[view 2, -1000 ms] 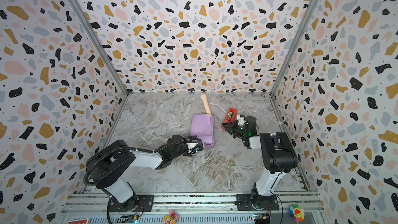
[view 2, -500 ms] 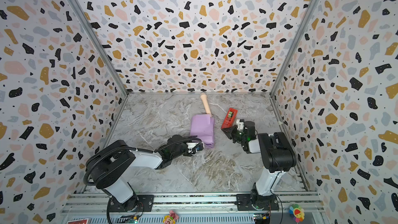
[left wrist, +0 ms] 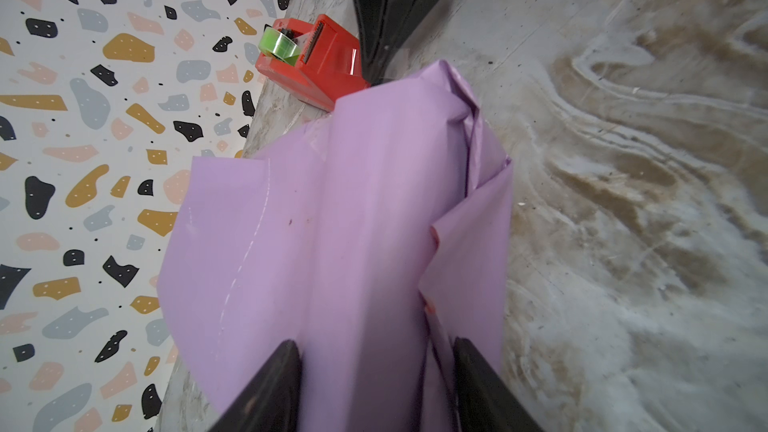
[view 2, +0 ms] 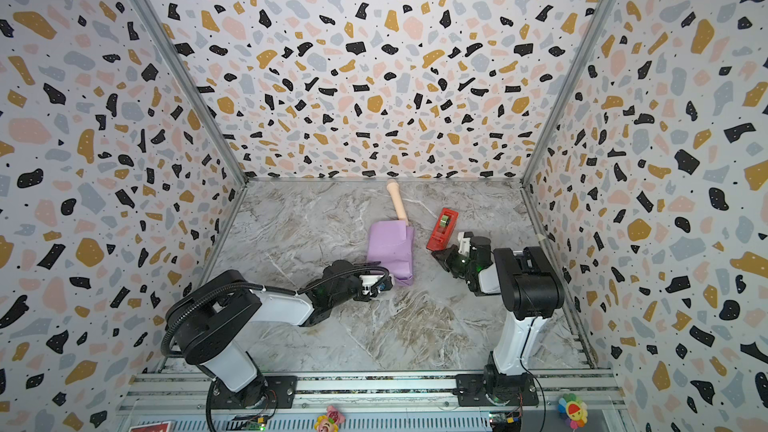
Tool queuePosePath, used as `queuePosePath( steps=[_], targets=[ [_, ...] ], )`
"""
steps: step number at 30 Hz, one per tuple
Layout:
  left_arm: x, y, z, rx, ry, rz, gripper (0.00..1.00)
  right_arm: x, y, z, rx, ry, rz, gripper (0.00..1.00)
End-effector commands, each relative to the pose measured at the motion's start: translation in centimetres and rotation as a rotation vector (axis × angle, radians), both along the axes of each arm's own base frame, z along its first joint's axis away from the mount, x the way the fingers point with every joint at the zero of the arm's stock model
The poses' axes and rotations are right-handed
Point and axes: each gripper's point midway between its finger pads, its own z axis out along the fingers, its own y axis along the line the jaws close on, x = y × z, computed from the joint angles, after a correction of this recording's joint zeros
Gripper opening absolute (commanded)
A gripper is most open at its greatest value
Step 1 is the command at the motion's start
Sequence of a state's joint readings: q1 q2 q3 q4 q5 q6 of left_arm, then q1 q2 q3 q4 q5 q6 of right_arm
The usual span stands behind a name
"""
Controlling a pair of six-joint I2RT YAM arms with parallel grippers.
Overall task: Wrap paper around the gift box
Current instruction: 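Carry the tape strip with the right gripper to the box end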
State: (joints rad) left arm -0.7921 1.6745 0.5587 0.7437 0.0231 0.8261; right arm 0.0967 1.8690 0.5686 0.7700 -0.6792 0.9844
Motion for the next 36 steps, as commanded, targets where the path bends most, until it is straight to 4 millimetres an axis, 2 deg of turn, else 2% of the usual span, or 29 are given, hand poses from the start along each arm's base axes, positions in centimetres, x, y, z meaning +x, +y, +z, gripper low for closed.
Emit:
queuePosePath(
  steps=[1, 5, 7, 9, 14, 18, 23, 29, 36],
  targets=[
    [0.1, 0.6, -1.7, 0.039, 0.055, 0.021, 0.57, -1.9, -0.6, -2.1, -0.075, 0.083, 0.032, 0.0],
    [0.1, 0.5, -1.7, 0.038, 0.055, 0.02, 0.57, -1.6, 0.0, 1.7, -0.056, -0.045, 0.079, 0.0],
    [0.1, 0.6, -1.7, 0.038, 0.055, 0.02, 0.57, -2.2, 0.4, 4.0, -0.044, -0.122, 0.117, 0.0],
    [0.1, 0.6, -1.7, 0.038, 0.056, 0.022, 0.57, -3.6, 0.9, 6.1, -0.035, -0.194, 0.162, 0.0],
    [0.1, 0.6, -1.8, 0.04, 0.057, 0.021, 0.57, -9.0, 2.6, 8.7, -0.008, -0.299, 0.303, 0.0],
    [0.1, 0.5, -1.8, 0.041, 0.057, 0.021, 0.57, -13.0, 5.1, 9.8, -0.014, -0.395, 0.439, 0.0],
    [0.1, 0.6, -1.8, 0.041, 0.057, 0.022, 0.57, -15.5, 8.0, 10.0, -0.013, -0.472, 0.546, 0.0],
    [0.2, 0.6, -1.7, 0.04, 0.055, 0.024, 0.57, -16.6, 11.5, 10.5, 0.01, -0.54, 0.641, 0.0],
    [0.2, 0.5, -1.6, 0.034, 0.055, 0.022, 0.57, -16.0, 13.3, 10.7, 0.04, -0.585, 0.655, 0.0]
  ],
)
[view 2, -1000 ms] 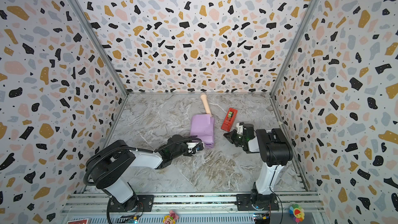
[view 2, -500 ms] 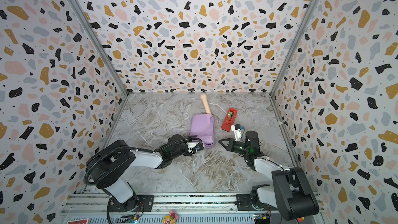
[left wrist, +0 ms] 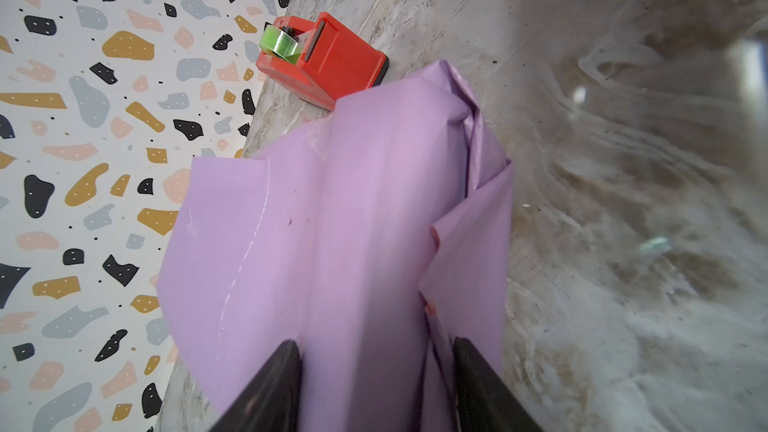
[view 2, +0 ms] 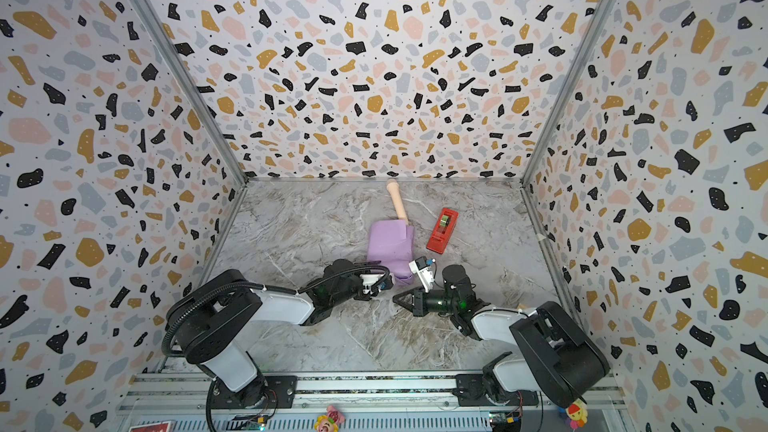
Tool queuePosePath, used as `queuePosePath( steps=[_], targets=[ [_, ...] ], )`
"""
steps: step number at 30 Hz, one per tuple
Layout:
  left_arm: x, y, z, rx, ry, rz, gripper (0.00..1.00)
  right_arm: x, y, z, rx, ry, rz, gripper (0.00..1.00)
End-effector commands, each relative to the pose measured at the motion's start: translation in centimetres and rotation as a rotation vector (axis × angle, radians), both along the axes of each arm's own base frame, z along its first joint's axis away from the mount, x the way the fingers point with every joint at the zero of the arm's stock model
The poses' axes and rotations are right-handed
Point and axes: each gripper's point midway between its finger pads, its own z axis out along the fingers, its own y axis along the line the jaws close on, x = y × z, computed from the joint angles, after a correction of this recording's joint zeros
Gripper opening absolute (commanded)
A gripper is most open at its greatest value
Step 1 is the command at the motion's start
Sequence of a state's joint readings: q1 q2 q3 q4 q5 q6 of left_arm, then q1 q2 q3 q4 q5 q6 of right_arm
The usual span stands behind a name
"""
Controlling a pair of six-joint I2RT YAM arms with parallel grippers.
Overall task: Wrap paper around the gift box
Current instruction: 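Carry the tape strip with the right gripper to the box end, then press the tape onto the folded end with the right gripper while the left holds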
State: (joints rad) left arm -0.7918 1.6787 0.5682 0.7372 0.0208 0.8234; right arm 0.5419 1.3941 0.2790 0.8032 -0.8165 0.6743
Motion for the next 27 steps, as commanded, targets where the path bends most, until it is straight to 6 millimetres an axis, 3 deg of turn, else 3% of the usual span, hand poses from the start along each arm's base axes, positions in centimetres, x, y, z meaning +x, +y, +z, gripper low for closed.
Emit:
queuePosePath(
  steps=[1, 14, 27],
  targets=[
    [-0.1, 0.6, -1.7, 0.035, 0.054, 0.017, 0.57, 1.5, 1.1, 2.8, 0.077, -0.116, -0.005, 0.0],
    [-0.1, 0.6, -1.7, 0.035, 0.055, 0.015, 0.57, 3.7, 2.3, 2.6, 0.099, -0.136, -0.023, 0.0],
    [-0.1, 0.5, -1.7, 0.034, 0.056, 0.013, 0.57, 4.9, 2.1, 1.6, 0.103, -0.105, -0.059, 0.0]
  ],
)
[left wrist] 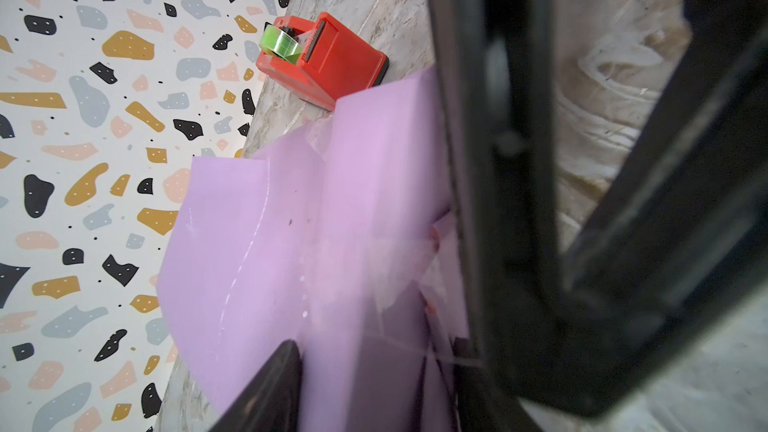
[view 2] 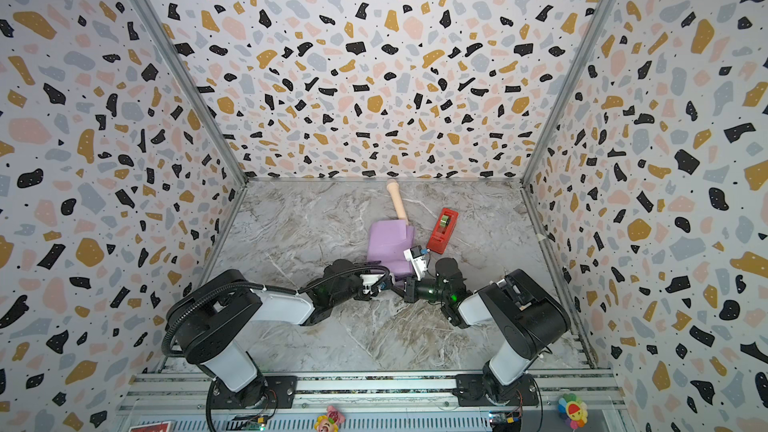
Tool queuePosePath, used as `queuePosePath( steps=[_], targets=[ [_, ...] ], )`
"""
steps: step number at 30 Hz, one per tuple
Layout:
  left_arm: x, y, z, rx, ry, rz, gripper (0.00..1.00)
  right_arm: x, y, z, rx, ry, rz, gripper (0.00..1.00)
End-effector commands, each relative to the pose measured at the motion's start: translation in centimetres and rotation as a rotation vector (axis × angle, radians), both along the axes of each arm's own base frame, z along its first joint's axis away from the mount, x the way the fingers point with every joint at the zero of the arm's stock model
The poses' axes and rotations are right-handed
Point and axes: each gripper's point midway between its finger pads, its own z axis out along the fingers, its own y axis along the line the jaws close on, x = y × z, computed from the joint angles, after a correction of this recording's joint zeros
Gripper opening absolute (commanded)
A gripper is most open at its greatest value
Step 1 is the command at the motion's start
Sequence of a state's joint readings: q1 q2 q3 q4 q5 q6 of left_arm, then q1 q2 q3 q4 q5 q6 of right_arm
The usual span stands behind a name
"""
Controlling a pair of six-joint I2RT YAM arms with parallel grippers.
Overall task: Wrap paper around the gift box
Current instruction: 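Press the tape onto the folded end with the right gripper while the left holds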
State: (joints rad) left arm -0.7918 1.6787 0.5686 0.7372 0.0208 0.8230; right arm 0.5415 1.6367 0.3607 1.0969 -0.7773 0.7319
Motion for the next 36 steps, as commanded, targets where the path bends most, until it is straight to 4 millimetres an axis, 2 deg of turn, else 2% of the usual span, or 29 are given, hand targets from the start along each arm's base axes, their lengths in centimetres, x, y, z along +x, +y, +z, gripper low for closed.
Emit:
queuePosePath(
  steps=[1, 36],
  targets=[
    [-0.1, 0.6, -1.7, 0.035, 0.057, 0.015, 0.57, 0.9, 0.2, 1.3, 0.035, -0.038, -0.01, 0.0],
    [-0.1, 0.5, -1.7, 0.031, 0.06, 0.011, 0.57, 2.4, -0.8, -1.3, 0.014, 0.054, -0.081, 0.0]
  ],
)
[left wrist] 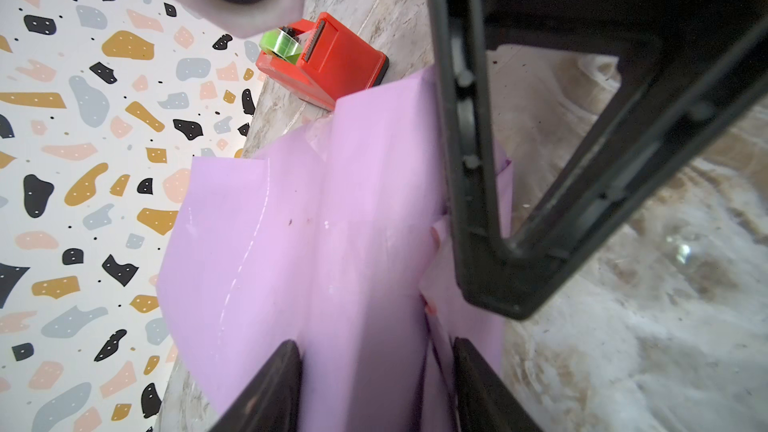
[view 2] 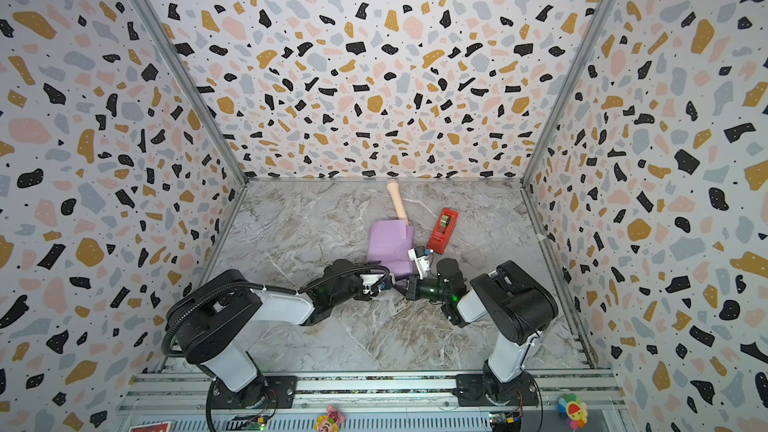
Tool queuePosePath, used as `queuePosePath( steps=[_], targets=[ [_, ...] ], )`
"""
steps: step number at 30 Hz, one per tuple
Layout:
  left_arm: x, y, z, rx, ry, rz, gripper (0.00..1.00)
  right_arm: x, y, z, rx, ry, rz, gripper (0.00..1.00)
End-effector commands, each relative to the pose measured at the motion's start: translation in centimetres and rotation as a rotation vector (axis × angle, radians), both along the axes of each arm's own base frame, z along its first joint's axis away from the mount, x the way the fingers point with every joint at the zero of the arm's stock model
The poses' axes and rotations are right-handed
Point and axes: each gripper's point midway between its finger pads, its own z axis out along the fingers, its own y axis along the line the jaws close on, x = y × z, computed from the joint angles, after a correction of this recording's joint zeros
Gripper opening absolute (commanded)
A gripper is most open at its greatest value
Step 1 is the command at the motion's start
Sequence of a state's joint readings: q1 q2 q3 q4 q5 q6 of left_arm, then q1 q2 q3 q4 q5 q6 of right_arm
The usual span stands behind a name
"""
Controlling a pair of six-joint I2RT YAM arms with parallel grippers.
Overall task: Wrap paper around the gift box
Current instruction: 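Press the tape onto the folded end with the right gripper while the left holds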
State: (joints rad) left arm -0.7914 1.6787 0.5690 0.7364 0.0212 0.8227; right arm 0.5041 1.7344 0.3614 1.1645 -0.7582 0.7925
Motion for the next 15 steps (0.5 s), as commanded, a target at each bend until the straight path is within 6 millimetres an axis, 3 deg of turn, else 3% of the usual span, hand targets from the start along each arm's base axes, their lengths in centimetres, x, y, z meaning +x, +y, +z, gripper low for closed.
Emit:
queuePosePath(
  steps=[1, 15],
  targets=[
    [-0.23, 0.49, -1.69, 0.032, 0.061, 0.009, 0.57, 0.83, 0.15, 0.79, 0.017, -0.027, -0.013, 0.0],
    [-0.13, 0.43, -1.48, 0.026, 0.059, 0.009, 0.57, 1.6, 0.14, 0.34, -0.007, -0.007, -0.039, 0.0]
  ],
)
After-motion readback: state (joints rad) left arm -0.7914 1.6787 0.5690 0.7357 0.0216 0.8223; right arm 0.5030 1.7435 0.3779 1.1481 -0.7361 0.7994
